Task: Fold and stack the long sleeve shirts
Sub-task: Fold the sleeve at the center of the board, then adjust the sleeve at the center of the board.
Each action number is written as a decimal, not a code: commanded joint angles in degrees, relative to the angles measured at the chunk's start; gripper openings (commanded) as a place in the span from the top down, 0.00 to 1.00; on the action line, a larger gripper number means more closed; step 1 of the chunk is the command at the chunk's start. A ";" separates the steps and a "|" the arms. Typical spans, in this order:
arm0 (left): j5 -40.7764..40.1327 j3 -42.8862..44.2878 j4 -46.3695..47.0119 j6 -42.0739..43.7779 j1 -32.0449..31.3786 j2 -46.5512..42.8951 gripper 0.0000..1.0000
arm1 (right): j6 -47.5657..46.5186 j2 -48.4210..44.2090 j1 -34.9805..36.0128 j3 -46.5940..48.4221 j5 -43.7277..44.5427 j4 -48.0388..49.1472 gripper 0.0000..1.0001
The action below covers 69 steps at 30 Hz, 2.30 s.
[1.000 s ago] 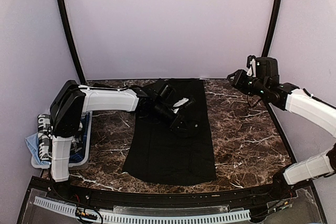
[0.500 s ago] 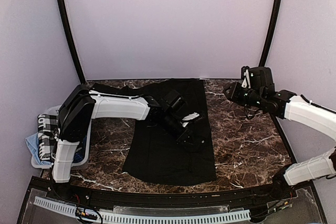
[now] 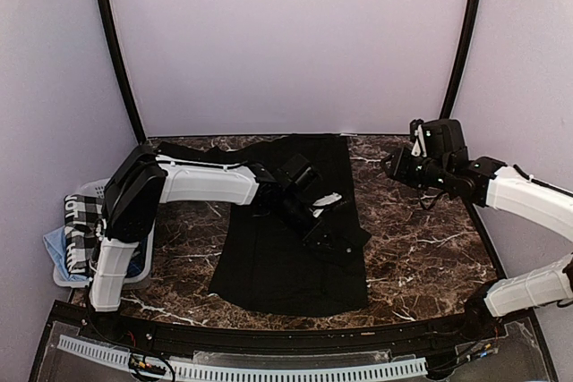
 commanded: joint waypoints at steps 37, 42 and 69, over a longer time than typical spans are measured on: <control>8.77 -5.24 12.30 -10.41 5.19 -4.59 0.45 | 9.04 -4.64 14.21 -33.05 -21.63 33.81 0.17; 7.03 -5.71 16.75 -16.74 6.44 -4.59 0.46 | 10.18 1.79 14.45 -34.69 -21.91 43.85 0.18; 5.44 -3.63 16.11 -20.74 6.30 -0.55 0.47 | 14.19 -7.43 28.19 -23.64 -14.60 18.46 0.19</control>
